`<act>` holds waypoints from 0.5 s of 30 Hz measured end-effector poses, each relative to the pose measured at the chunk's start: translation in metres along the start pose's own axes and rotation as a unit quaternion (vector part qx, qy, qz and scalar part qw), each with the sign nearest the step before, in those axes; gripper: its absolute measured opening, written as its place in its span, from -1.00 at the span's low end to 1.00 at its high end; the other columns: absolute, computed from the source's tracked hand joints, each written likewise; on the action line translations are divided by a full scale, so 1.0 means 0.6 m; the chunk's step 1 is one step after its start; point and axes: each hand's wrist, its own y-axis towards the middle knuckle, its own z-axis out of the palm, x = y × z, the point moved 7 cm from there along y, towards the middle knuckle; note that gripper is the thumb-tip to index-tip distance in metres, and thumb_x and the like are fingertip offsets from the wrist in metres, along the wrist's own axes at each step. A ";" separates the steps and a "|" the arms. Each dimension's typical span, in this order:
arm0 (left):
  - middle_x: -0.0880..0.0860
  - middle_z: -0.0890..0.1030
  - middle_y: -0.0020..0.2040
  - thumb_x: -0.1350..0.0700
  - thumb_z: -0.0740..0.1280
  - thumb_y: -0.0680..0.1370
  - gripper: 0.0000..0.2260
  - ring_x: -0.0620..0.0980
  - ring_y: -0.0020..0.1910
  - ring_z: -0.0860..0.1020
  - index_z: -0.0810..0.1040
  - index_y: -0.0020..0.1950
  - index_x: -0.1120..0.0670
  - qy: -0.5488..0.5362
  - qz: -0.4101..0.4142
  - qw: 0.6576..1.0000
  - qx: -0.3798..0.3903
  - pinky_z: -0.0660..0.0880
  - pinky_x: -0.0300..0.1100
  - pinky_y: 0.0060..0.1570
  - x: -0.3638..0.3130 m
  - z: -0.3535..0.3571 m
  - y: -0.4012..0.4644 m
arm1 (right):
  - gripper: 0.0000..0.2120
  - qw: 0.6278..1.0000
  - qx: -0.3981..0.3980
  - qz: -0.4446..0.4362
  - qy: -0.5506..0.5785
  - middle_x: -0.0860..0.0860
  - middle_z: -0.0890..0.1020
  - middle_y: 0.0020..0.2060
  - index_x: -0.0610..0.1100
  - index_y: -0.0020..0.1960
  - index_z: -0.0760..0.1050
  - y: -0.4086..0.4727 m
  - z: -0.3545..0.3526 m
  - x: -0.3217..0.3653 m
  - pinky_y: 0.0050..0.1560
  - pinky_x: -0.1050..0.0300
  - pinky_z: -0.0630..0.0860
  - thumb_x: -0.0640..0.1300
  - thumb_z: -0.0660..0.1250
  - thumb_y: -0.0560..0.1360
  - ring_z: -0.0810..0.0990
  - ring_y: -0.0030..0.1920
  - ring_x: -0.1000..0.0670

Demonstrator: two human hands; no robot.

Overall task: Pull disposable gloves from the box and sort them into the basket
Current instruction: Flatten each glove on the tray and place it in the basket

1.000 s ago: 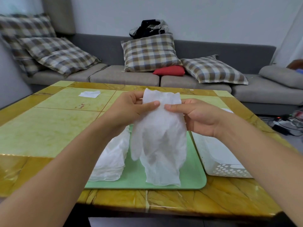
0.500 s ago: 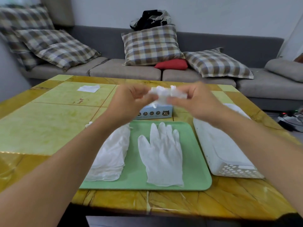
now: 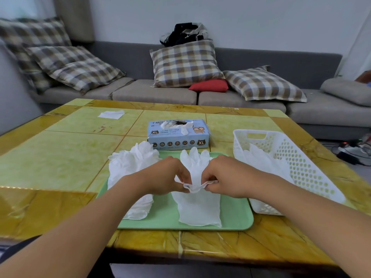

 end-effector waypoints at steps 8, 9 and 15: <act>-0.15 0.69 -0.10 0.01 0.54 0.47 -0.85 -0.26 -0.11 0.57 0.73 0.00 -0.01 0.055 -0.016 0.994 0.093 0.50 -0.33 -0.02 -0.001 0.037 -0.015 | -0.90 0.995 0.099 -0.015 -0.004 0.16 0.52 -0.31 -0.06 0.01 0.67 -0.017 0.052 0.001 -0.23 0.15 0.49 -0.12 0.42 0.51 0.51 -0.26 0.07; -0.15 0.68 -0.10 0.01 0.54 0.47 -0.85 -0.23 -0.10 0.58 0.72 0.00 -0.01 0.054 -0.016 0.993 0.100 0.53 -0.28 0.00 -0.002 0.040 -0.014 | -0.90 0.995 0.101 -0.015 0.001 0.16 0.51 -0.32 -0.06 0.00 0.67 -0.017 0.053 0.000 -0.22 0.15 0.50 -0.13 0.42 0.51 0.52 -0.26 0.07; -0.11 0.70 -0.08 0.05 0.54 0.48 -0.88 -0.20 -0.07 0.58 0.73 -0.01 0.01 0.063 0.003 0.992 0.110 0.50 -0.30 -0.01 -0.008 0.049 -0.008 | -0.95 0.993 0.112 -0.028 -0.022 0.08 0.55 -0.34 -0.13 -0.13 0.64 -0.020 0.060 0.004 -0.21 0.03 0.54 -0.18 0.40 0.47 0.52 -0.29 0.04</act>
